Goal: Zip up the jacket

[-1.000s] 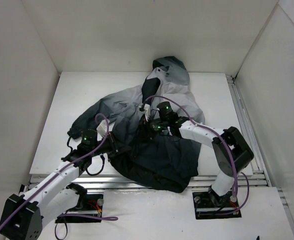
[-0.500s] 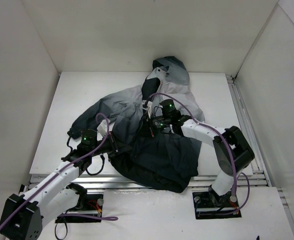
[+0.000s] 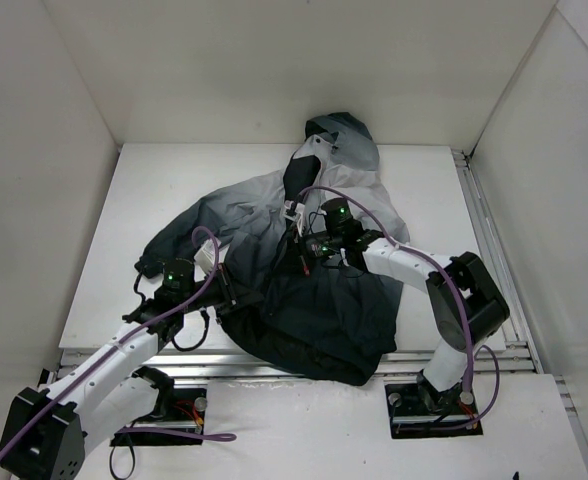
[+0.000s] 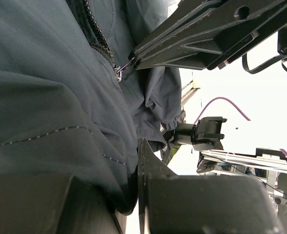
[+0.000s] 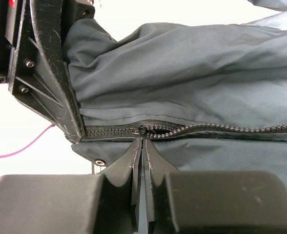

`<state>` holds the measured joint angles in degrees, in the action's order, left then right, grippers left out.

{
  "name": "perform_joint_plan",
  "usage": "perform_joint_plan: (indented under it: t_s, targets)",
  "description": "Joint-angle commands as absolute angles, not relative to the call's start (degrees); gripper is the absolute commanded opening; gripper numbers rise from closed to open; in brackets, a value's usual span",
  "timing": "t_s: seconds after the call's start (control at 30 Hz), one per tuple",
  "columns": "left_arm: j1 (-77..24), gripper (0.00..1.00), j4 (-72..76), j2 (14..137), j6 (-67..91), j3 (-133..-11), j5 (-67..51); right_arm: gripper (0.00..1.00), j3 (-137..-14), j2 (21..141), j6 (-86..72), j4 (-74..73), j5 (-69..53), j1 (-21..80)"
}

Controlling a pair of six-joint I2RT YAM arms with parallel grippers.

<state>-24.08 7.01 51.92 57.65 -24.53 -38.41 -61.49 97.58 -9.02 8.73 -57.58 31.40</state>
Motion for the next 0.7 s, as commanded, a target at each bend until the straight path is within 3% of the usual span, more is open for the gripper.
perform_joint_plan:
  t_s: [0.0,0.67]
  targets:
    - [-24.4,0.0,11.4,51.7,56.7,-26.7,-39.8,0.02,-63.4,97.0,-8.9,12.4,-60.1,31.6]
    - [-24.4,0.0,11.4,52.5,56.3,-27.1,-40.1,0.07,-64.5,98.3,-8.0,10.8,-59.7,32.9]
